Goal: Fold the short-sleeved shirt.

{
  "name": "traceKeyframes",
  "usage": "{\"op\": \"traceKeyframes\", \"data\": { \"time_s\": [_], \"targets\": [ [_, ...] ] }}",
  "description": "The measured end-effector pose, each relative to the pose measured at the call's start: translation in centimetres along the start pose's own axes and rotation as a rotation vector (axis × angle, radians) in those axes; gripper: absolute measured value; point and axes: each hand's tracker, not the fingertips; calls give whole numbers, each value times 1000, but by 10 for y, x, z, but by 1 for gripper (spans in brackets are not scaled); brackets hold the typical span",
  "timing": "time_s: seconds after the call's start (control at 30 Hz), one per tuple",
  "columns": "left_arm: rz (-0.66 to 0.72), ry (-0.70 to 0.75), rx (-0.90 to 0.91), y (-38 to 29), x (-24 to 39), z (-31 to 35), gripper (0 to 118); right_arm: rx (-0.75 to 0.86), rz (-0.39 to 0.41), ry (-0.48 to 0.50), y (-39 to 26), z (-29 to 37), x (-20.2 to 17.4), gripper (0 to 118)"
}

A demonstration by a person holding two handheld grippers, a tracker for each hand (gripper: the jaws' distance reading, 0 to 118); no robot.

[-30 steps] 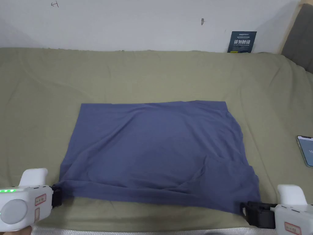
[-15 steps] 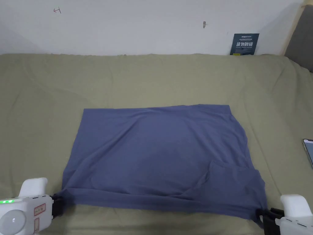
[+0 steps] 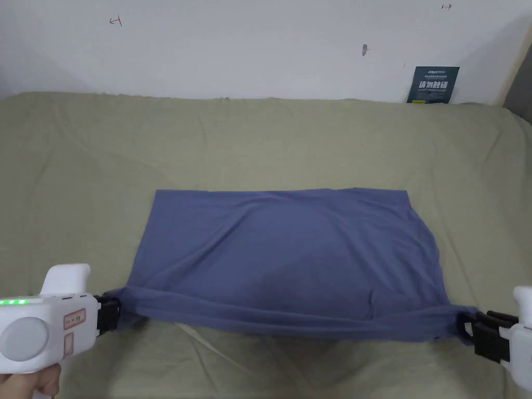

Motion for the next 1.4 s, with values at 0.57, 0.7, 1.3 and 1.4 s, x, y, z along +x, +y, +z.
{"op": "traceKeyframes", "data": {
  "time_s": [0.57,0.7,1.3,1.4],
  "targets": [
    [29,25,-34,100,8,-90,0,-46,-35,-69,124,-124,34,8],
    [41,39,-60,109,9,-118,0,-95,-66,-76,131,-159,41,8],
    [70,76,-64,54,-9,-79,1,-79,-123,-138,47,-100,36,0],
    [130,66,-68,39,-8,-75,0,-63,-136,-114,31,-86,38,0]
  ]
}}
